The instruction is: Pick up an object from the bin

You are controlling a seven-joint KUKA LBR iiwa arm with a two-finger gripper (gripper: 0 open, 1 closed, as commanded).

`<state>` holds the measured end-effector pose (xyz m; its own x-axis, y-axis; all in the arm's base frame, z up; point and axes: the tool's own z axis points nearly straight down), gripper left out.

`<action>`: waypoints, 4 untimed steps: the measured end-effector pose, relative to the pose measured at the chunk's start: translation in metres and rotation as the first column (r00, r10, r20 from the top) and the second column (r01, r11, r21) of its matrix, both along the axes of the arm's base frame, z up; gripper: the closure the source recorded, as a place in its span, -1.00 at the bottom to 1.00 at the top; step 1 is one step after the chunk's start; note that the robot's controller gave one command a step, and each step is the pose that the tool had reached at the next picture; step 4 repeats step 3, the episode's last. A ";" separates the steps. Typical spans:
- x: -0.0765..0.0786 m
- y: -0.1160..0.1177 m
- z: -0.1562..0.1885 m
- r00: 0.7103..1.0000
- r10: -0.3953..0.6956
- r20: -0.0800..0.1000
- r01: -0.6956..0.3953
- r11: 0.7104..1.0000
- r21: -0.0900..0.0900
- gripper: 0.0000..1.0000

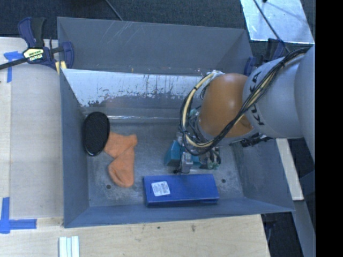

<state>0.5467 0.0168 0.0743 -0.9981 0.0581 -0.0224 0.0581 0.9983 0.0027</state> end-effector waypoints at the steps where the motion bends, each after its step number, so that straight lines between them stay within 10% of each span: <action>1: -0.005 0.000 -0.002 1.000 -0.005 -0.013 0.005 1.000 -0.002 1.00; 2: -0.029 -0.013 -0.002 1.000 0.027 -0.009 -0.027 1.000 0.000 1.00; 3: 0.002 -0.035 0.157 0.998 0.061 -0.021 -0.061 0.998 -0.002 1.00; 4: 0.002 -0.035 0.157 0.998 0.061 -0.021 -0.061 0.998 -0.002 1.00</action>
Offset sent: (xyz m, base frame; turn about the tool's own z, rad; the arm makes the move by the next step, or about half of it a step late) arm -0.0482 -0.0238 -0.0030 -0.0460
